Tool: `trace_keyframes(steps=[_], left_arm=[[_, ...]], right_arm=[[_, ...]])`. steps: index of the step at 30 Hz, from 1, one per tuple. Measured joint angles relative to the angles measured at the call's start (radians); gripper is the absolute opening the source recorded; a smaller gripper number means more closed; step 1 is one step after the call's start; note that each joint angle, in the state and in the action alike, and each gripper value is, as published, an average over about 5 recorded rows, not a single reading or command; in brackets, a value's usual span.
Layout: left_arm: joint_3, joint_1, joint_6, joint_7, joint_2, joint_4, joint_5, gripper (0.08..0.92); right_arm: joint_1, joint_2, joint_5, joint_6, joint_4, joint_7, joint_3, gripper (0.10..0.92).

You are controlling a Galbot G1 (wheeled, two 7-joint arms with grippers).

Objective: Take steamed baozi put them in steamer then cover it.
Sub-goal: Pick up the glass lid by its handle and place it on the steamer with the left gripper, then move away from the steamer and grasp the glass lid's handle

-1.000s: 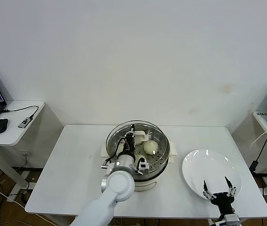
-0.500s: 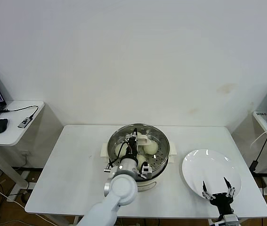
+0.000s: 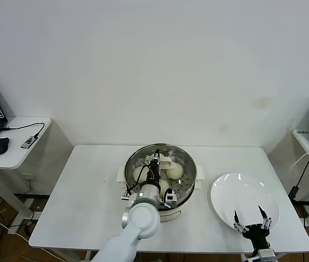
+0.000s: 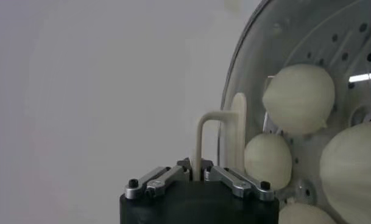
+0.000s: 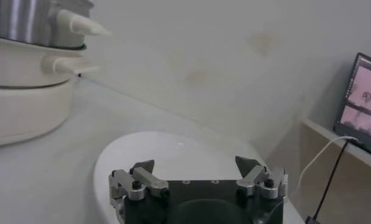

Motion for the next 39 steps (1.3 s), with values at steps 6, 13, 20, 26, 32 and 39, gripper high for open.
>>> trace_keyframes(steps=[6, 13, 20, 26, 32, 39], left_arm=[[-0.005, 0.009, -0.008, -0.003, -0.001, -0.002, 0.012, 0.16], [-0.011, 0.018, -0.016, -0.01, 0.003, -0.01, 0.022, 0.315], [-0.018, 0.032, -0.021, -0.019, 0.01, -0.032, 0.025, 0.522], [-0.018, 0.028, -0.025, -0.021, 0.013, -0.035, 0.02, 0.703], [-0.017, 0.023, -0.03, -0.016, 0.014, -0.026, 0.011, 0.723], [-0.011, 0.017, -0.046, -0.011, 0.014, -0.022, 0.01, 0.524]], right_arm=[[0.0, -0.003, 0.0, 0.0, -0.002, -0.001, -0.002, 0.823], [0.0, -0.003, -0.003, 0.001, -0.002, -0.002, -0.007, 0.823], [-0.001, 0.001, -0.009, 0.0, -0.001, -0.003, -0.013, 0.823], [-0.002, 0.005, -0.014, -0.001, 0.002, -0.003, -0.018, 0.823], [-0.007, 0.004, -0.016, 0.0, 0.005, -0.004, -0.018, 0.823], [-0.004, 0.004, -0.016, -0.001, 0.004, -0.004, -0.021, 0.823]])
